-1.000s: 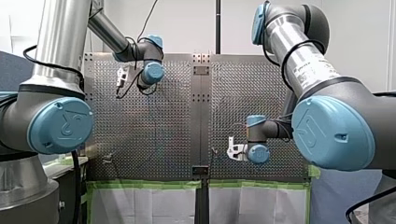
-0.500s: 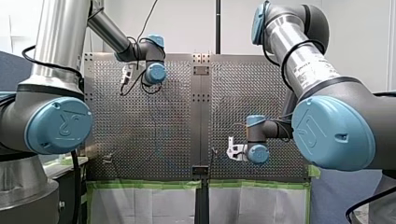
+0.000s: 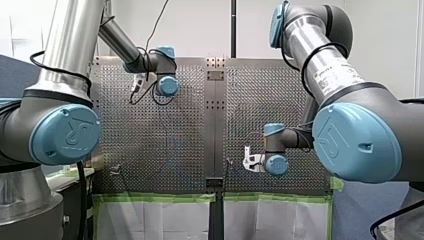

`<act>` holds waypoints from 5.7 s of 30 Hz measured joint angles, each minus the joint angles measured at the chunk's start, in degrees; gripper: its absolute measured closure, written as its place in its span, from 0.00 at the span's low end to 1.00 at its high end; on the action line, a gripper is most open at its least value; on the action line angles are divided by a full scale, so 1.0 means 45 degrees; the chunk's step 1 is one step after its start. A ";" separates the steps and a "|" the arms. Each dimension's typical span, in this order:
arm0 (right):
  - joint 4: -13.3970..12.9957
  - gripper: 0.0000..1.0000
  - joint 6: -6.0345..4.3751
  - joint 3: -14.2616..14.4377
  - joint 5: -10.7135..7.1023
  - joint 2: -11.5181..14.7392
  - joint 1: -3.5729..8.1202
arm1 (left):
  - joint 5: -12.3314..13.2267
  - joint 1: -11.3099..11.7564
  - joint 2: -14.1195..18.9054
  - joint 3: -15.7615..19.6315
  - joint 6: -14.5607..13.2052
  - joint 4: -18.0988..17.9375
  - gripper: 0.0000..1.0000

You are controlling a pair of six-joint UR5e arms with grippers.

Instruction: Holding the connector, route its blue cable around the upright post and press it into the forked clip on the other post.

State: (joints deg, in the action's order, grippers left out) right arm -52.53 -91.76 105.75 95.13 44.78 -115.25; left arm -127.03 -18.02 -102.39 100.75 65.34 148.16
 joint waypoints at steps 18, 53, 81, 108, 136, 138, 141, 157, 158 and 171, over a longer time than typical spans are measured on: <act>0.0012 1.00 0.0002 -0.0006 -0.0024 0.0003 0.0071 | 0.0573 0.0494 -0.0032 -0.0027 -0.1102 -0.0455 0.00; -0.0045 1.00 -0.0058 -0.0004 -0.0081 0.0002 0.0107 | 0.0534 0.0204 -0.1005 -0.0010 -0.1844 -0.0937 0.00; -0.0035 1.00 -0.0079 -0.0004 -0.0083 0.0001 0.0133 | -0.0843 -0.0212 -0.2998 0.0009 -0.1935 -0.1598 0.00; 0.0078 1.00 -0.0053 -0.0004 -0.0083 0.0003 0.0132 | -0.1261 -0.0600 -0.5580 -0.0076 -0.1278 -0.1610 0.00; 0.0147 1.00 0.0033 0.0000 -0.0085 0.0001 0.0079 | -0.1010 -0.0980 -0.8297 -0.0677 0.1450 -0.0119 0.00; 0.0148 1.00 0.0036 0.0000 -0.0085 0.0001 0.0068 | -0.0826 -0.1018 -0.8311 -0.0677 0.1641 -0.0201 0.00; 0.0148 1.00 0.0037 0.0000 -0.0083 0.0001 0.0063 | -0.0517 -0.1079 -0.8316 -0.0678 0.1953 -0.0393 0.00; 0.0169 1.00 0.0056 -0.0005 -0.0083 0.0003 0.0041 | 0.1356 -0.1343 -0.8326 -0.0695 0.3826 0.0066 0.00; 0.0173 1.00 0.0057 -0.0005 -0.0083 0.0003 0.0041 | 0.1453 -0.1361 -0.8326 -0.0694 0.3931 0.0163 0.00; 0.0252 1.00 0.0036 -0.0009 -0.0083 0.0003 0.0040 | 0.2023 -0.1656 -0.8369 -0.0965 0.5345 0.0429 0.00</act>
State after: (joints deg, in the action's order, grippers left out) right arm -51.40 -91.60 105.71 94.75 44.79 -115.07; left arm -117.93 -25.47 -140.05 96.41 89.39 150.08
